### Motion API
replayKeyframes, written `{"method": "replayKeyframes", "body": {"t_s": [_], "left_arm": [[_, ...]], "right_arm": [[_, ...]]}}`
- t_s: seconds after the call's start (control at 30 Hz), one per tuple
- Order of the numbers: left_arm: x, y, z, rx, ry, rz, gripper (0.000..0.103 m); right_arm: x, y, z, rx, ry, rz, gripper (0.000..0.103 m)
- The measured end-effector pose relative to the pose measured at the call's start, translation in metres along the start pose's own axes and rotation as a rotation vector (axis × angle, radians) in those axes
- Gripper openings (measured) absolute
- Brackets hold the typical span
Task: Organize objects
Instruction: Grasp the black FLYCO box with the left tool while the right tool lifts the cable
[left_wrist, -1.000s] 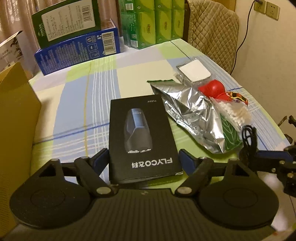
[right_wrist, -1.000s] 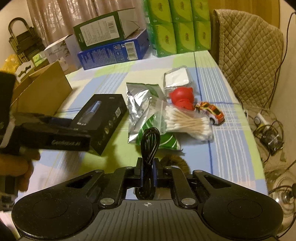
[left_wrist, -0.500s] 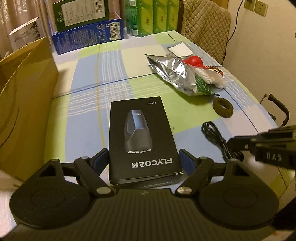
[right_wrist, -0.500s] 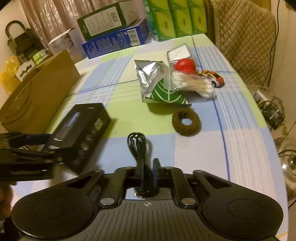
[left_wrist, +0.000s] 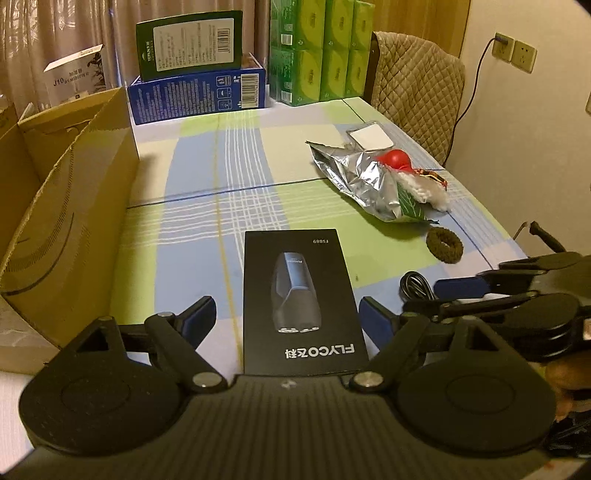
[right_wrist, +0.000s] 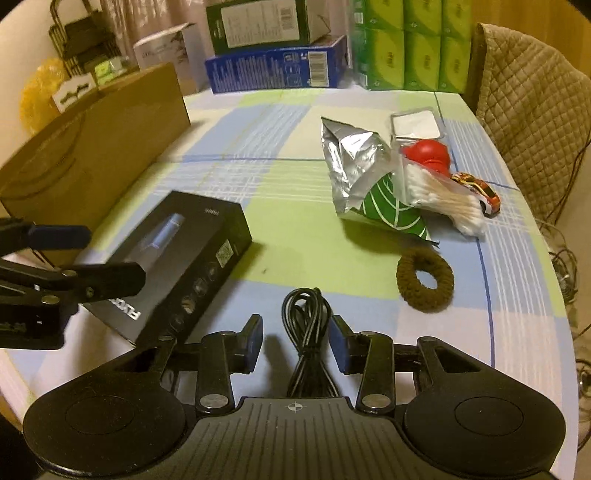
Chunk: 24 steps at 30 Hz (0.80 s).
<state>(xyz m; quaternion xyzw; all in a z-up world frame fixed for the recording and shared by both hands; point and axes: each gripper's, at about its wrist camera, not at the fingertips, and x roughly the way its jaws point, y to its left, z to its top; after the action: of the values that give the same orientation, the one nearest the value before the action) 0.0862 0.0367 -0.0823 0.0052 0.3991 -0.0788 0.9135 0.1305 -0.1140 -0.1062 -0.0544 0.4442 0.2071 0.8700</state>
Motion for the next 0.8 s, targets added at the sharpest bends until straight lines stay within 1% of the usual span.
{"method": "replayKeyframes", "body": {"t_s": [0.07,0.17,0.27,0.4,0.5,0.57,0.63,0.67,0.8], "left_arm": [[0.002,0.001,0.0,0.002,-0.003,-0.007,0.082],[0.01,0.0,-0.001,0.017,-0.002,-0.017,0.082],[0.022,-0.002,-0.001,0.027,0.012,-0.031,0.082],[0.037,-0.002,0.001,0.03,0.034,-0.045,0.082],[0.045,-0.006,0.006,0.045,0.05,-0.044,0.082],[0.049,-0.009,0.01,0.057,0.051,-0.028,0.082],[0.052,-0.009,0.012,0.068,0.063,-0.015,0.079],[0.053,-0.009,0.013,0.07,0.066,-0.013,0.079],[0.053,-0.01,0.015,0.063,0.084,-0.009,0.077]], "right_arm": [[0.004,0.0,-0.002,-0.009,0.005,-0.025,0.036],[0.003,-0.002,-0.004,-0.026,-0.004,-0.056,0.022],[0.001,-0.013,-0.004,0.05,-0.013,-0.035,0.02],[-0.001,-0.021,-0.001,0.127,-0.033,-0.028,0.019],[-0.002,-0.019,0.002,0.136,-0.045,-0.026,0.019],[-0.002,-0.017,0.002,0.135,-0.046,-0.024,0.019],[-0.004,-0.017,0.003,0.143,-0.052,-0.025,0.019],[-0.005,-0.018,0.003,0.149,-0.057,-0.028,0.019],[-0.01,-0.025,0.003,0.203,-0.081,-0.011,0.018]]}}
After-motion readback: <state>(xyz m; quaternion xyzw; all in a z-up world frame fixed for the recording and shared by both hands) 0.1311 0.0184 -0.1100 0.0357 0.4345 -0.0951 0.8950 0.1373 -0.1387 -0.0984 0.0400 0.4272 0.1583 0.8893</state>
